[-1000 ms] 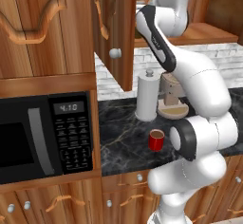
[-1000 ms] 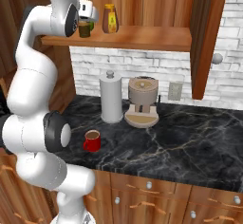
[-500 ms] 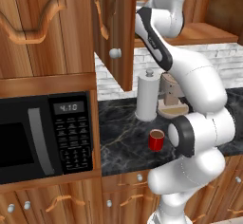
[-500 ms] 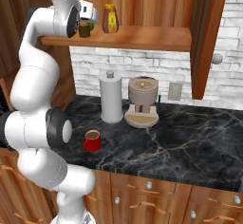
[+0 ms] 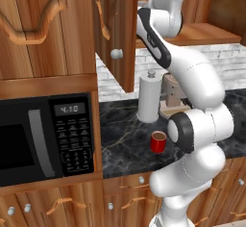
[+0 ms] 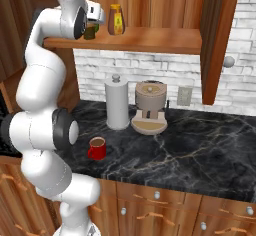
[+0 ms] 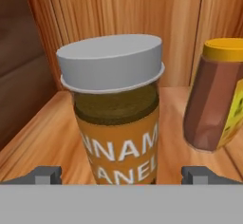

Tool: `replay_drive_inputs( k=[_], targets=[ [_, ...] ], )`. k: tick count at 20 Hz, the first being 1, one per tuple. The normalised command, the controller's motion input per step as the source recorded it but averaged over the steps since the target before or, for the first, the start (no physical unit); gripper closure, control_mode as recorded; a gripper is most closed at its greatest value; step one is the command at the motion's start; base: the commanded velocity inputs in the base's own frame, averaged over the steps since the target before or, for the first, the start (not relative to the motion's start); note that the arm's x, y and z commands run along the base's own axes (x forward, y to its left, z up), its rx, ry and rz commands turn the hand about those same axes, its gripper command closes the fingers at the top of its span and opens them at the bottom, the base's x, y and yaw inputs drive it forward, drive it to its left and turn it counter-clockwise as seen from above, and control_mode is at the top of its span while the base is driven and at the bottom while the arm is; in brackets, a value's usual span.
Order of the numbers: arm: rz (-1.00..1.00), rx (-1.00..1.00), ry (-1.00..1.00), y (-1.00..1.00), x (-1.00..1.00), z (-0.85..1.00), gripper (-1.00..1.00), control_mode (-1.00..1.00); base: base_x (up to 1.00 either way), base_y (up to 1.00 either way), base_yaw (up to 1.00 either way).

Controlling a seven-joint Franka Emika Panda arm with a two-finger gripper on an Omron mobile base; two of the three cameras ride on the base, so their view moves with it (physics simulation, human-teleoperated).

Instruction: Pick the cinnamon and honey bottle from the cabinet and place them next to the mug.

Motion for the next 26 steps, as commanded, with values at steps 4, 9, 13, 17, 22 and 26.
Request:
replay_drive_inputs(
  k=[4,9,13,17,22,26],
  targets=[
    [0.0,0.0,0.0,0.0,0.2,0.0,-1.0,-1.0,0.0,0.0,0.0],
    [0.0,0.0,0.0,0.0,0.16,0.0,-1.0,-1.0,0.0,0.0,0.0],
    [0.0,0.0,0.0,0.0,0.13,0.0,-1.0,-1.0,0.0,0.0,0.0],
    [0.0,0.0,0.0,0.0,0.0,0.0,1.0,-1.0,0.0,0.0,0.0],
    [0.0,0.0,0.0,0.0,0.0,0.0,1.0,-1.0,0.0,0.0,0.0],
    [0.0,0.0,0.0,0.0,-0.13,0.0,1.0,-1.0,0.0,0.0,0.0]
  ],
)
